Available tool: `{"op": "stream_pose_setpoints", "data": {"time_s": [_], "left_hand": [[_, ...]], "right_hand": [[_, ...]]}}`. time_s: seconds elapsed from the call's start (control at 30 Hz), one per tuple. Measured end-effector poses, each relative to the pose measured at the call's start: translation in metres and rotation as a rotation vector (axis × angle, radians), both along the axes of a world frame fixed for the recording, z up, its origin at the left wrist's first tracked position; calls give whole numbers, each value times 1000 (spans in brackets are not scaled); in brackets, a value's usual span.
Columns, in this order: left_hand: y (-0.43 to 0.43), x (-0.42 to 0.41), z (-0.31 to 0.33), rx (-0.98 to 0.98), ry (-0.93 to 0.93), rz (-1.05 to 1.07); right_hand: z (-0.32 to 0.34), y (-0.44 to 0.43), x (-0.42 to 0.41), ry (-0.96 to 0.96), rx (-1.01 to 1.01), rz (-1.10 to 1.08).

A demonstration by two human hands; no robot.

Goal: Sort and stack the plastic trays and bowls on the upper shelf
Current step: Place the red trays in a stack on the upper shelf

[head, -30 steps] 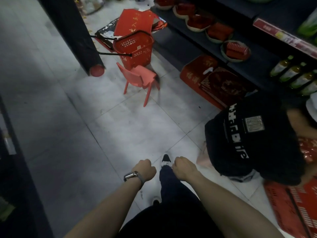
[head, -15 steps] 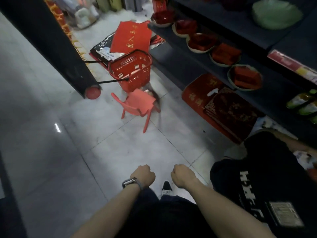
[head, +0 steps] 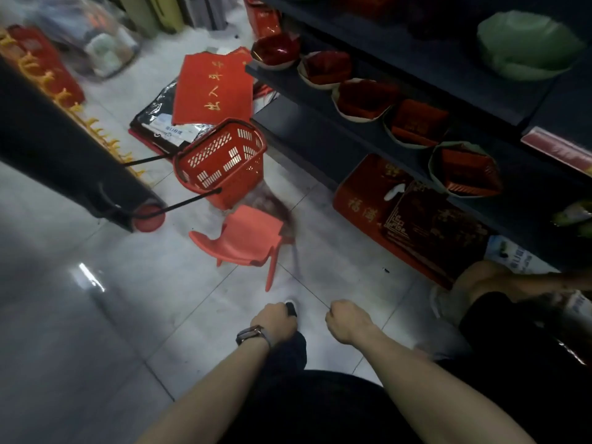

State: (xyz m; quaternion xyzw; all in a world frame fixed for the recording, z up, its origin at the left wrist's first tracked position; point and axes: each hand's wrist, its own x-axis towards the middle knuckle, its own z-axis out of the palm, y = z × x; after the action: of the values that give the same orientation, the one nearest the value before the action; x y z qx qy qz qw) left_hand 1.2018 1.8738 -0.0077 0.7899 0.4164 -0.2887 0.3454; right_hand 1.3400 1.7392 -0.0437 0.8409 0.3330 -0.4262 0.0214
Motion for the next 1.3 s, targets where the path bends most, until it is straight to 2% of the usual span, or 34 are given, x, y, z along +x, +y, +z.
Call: {"op": "stream_pose_setpoints", "data": {"time_s": [0.4,0.63,0.83,1.07,1.3], "left_hand": [[146,117,-12,-12,37,-169],[192,205,-28,-26,65,-216],[238,298,-30,12,38,-123],[285,398,9,65,7,-75],[325,465,31,136,-19,-181]], "right_hand": [[16,122,101,-39,38,-198],[5,168,189,-31,31,-177],[1,209,293,-13,48,-110],[17,262,402,-104,118,-99],[6,307,452,-37,173,-143]]}}
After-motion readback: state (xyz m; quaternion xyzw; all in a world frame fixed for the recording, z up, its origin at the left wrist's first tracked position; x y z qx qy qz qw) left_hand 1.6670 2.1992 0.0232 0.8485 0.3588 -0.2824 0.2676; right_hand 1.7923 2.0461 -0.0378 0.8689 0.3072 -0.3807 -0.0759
